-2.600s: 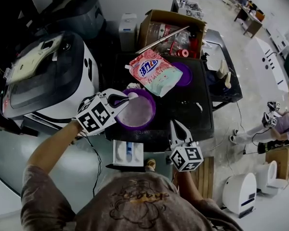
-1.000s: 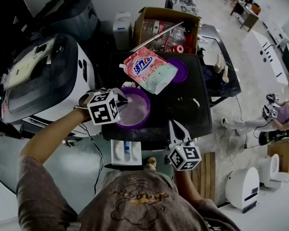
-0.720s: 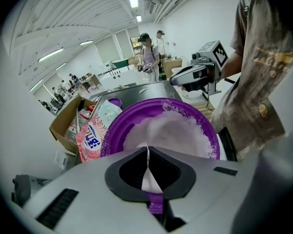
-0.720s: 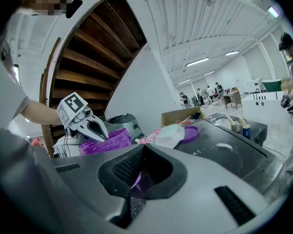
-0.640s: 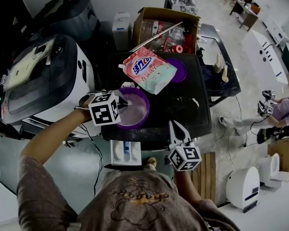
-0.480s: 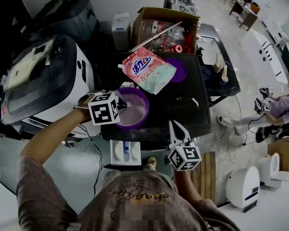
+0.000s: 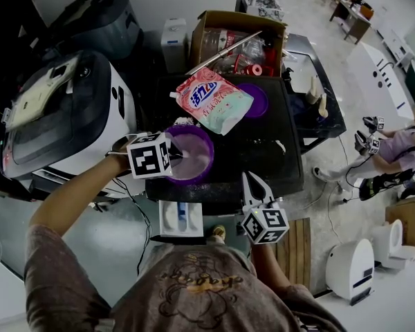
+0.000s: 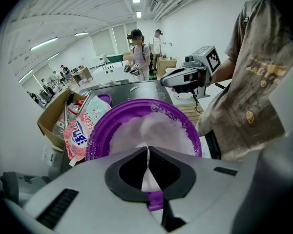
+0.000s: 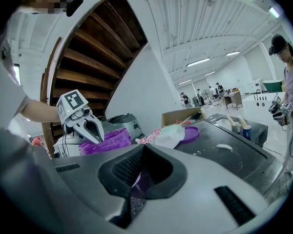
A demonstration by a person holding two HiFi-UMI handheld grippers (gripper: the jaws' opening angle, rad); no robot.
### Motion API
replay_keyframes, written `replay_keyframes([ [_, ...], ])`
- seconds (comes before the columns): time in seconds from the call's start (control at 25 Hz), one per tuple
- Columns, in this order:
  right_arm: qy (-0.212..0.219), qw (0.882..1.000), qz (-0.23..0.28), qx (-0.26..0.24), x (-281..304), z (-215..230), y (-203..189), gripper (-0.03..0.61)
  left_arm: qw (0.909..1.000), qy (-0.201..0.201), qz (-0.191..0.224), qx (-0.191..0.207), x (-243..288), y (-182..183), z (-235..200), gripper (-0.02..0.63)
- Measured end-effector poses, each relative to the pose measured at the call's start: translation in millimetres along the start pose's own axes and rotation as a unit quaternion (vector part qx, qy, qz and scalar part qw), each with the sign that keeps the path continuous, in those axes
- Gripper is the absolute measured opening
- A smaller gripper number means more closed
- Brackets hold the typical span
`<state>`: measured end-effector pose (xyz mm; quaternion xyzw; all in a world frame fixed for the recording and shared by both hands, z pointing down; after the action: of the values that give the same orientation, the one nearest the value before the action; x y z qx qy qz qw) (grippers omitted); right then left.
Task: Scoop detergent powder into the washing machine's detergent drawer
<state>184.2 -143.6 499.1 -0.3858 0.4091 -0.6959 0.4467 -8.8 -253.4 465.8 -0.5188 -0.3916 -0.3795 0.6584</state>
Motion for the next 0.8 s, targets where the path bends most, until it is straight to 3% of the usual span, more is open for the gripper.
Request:
replay_keyframes([
  [0.8,0.016,1.000,-0.003,-0.011,6.8,-8.6,5.0,0.002,0.9960,-0.079,-0.007,-0.040,-12.5,2.7,23.9,0.026],
])
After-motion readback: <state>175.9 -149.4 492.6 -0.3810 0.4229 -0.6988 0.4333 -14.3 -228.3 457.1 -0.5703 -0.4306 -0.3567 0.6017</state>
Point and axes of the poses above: the fingertips, and each gripper's own axes: x forward along the fingers, z to its right, y out of its top, the point moved 5 cm from there along -x, backward along the fingers, and after that the axes turned 4 degrees about y, right-handed, at the moved point
